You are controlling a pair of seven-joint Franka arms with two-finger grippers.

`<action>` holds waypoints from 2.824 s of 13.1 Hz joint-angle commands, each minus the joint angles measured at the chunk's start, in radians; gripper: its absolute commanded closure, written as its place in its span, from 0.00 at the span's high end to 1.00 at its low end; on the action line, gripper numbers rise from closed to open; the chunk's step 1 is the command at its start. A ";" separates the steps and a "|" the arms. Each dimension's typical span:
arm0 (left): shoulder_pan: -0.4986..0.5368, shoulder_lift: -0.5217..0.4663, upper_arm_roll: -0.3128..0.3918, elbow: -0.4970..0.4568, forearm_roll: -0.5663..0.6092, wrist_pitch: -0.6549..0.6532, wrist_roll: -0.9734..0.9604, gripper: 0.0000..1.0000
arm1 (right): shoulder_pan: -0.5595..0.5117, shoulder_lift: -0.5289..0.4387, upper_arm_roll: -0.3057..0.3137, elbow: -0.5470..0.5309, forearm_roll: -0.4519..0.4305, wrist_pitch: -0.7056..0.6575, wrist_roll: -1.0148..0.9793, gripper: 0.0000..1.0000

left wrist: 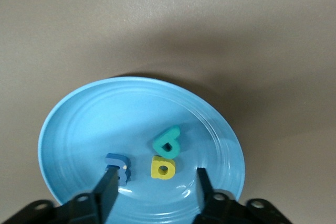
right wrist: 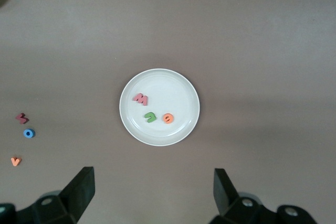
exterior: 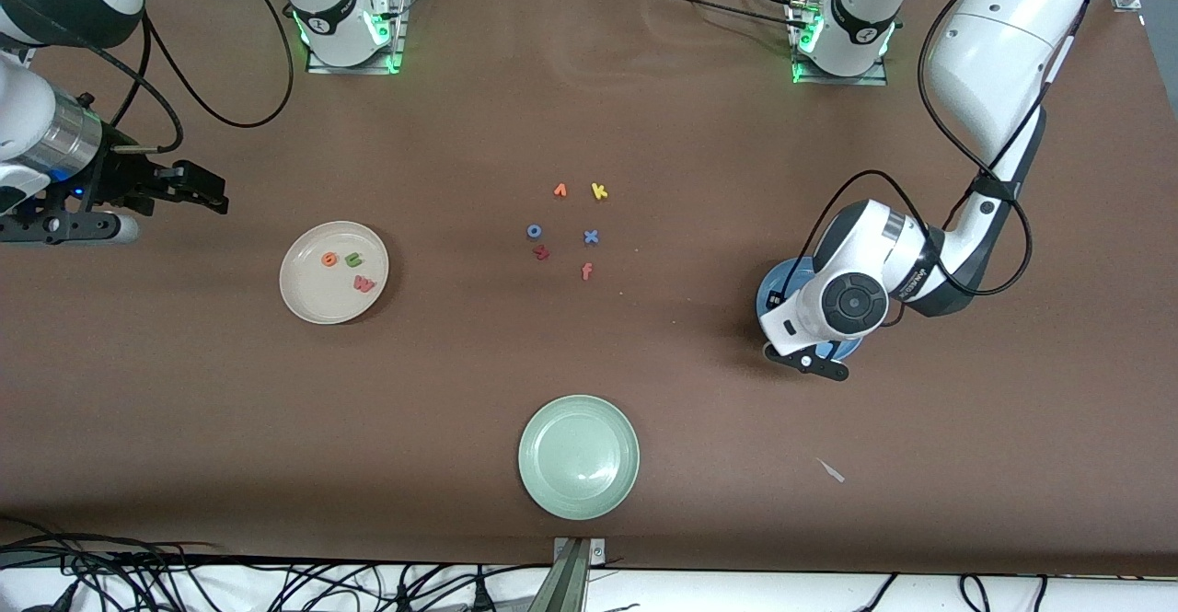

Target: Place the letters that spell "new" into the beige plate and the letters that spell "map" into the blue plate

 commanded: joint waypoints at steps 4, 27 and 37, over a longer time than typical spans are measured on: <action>0.014 -0.202 -0.034 0.034 -0.030 -0.073 0.013 1.00 | -0.008 -0.010 0.013 -0.007 -0.014 -0.002 0.003 1.00; -0.095 -0.717 0.323 -0.084 -0.348 -0.293 0.159 1.00 | -0.006 -0.010 0.015 -0.007 -0.016 -0.003 0.000 1.00; -0.095 -0.708 0.326 -0.067 -0.350 -0.293 0.163 1.00 | -0.006 -0.010 0.015 -0.007 -0.014 -0.003 0.000 1.00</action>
